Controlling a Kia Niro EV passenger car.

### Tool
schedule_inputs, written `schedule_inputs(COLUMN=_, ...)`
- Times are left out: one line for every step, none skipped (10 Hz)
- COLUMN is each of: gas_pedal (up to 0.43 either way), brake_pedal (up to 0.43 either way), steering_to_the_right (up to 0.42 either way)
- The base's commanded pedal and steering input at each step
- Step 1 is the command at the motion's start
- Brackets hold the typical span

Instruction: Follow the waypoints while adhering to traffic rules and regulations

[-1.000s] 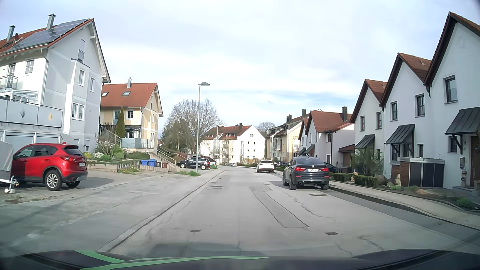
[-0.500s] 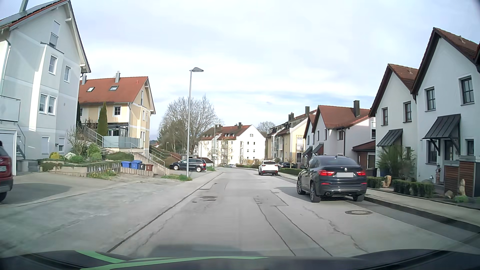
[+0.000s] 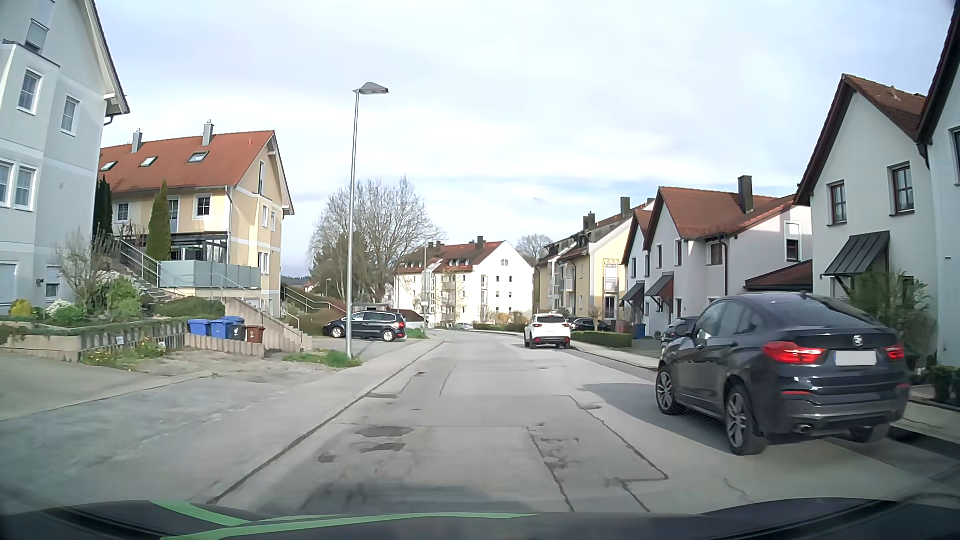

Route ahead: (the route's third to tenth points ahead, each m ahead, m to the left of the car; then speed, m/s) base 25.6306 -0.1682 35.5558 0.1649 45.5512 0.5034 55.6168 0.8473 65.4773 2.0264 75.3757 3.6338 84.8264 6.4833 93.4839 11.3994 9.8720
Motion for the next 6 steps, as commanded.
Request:
schedule_inputs(gas_pedal=0.098, brake_pedal=0.0, steering_to_the_right=0.003)
schedule_inputs(gas_pedal=0.098, brake_pedal=0.0, steering_to_the_right=0.004)
schedule_inputs(gas_pedal=0.059, brake_pedal=0.0, steering_to_the_right=0.005)
schedule_inputs(gas_pedal=0.047, brake_pedal=0.0, steering_to_the_right=0.004)
schedule_inputs(gas_pedal=0.047, brake_pedal=0.0, steering_to_the_right=0.004)
schedule_inputs(gas_pedal=0.02, brake_pedal=0.0, steering_to_the_right=0.004)
